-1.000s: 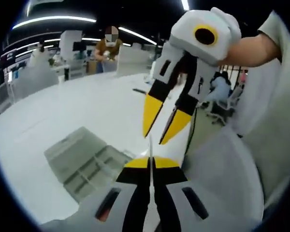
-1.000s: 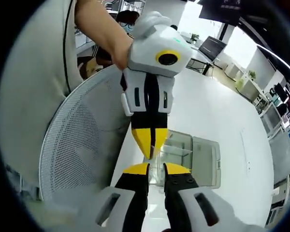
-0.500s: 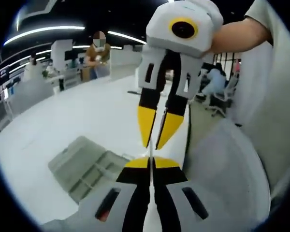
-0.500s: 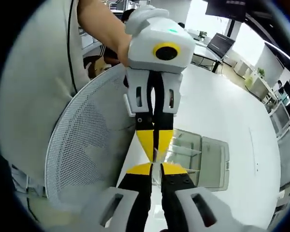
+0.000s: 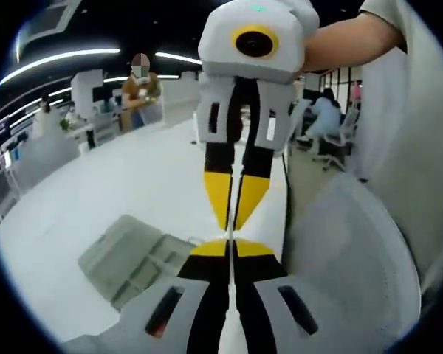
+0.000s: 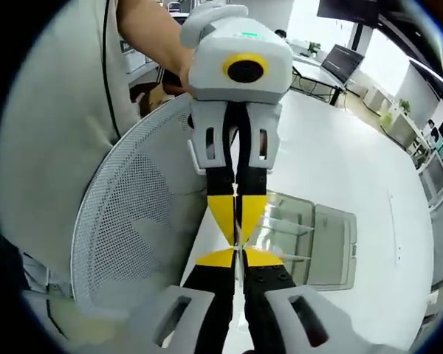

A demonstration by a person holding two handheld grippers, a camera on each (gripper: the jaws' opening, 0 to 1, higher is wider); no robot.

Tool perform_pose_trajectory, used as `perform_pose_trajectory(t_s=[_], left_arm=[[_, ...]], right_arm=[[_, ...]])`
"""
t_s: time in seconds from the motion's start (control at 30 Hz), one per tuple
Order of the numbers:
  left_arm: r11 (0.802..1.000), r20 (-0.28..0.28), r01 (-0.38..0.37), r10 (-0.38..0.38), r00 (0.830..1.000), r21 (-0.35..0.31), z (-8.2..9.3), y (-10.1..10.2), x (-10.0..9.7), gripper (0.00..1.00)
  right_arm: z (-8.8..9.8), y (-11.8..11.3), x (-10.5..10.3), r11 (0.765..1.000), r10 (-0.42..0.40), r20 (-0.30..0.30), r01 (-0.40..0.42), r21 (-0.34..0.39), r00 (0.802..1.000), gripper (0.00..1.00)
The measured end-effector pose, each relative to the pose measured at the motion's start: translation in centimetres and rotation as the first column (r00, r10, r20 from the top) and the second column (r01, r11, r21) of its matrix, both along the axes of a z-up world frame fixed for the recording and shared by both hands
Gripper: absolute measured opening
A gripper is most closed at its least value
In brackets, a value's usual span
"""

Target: Insert the divider into the dual guide fixture by aligning both edges with the guide slots and pushing it downward to the bottom, including one-sided entry, uneven engagement, binding, and posture correction.

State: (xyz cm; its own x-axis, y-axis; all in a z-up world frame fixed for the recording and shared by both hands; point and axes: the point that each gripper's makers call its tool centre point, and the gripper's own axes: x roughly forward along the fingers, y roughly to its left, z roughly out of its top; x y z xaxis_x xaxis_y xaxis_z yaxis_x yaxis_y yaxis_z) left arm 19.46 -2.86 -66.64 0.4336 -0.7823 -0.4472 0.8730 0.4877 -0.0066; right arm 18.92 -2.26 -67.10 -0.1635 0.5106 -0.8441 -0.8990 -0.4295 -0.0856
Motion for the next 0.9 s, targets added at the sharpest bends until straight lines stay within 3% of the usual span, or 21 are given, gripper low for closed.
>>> perform_pose_trajectory(t_s=[0.2, 0.47, 0.7, 0.9], left_arm=[[1.0, 0.009, 0.011, -0.011, 1.0, 0.004, 0.0, 0.0, 0.0, 0.0], [1.0, 0.008, 0.014, -0.014, 1.0, 0.0, -0.1, 0.1, 0.2, 0.0], [1.0, -0.032, -0.005, 0.005, 0.999, -0.001, -1.0, 0.5, 0.3, 0.01], [1.0, -0.066, 0.004, -0.005, 0.998, -0.005, -1.4, 0.5, -0.1, 0.01]], right_arm=[[0.0, -0.1, -0.1, 1.0, 0.014, -0.01, -0.014, -0.004, 1.0, 0.0], [-0.1, -0.1, 0.0, 1.0, -0.028, -0.042, 0.027, -0.015, 0.999, 0.0], [0.2, -0.1, 0.2, 0.993, -0.116, -0.121, 0.114, -0.028, 0.986, 0.0], [0.5, 0.2, -0.3, 0.982, -0.19, -0.207, 0.185, -0.041, 0.96, 0.0]])
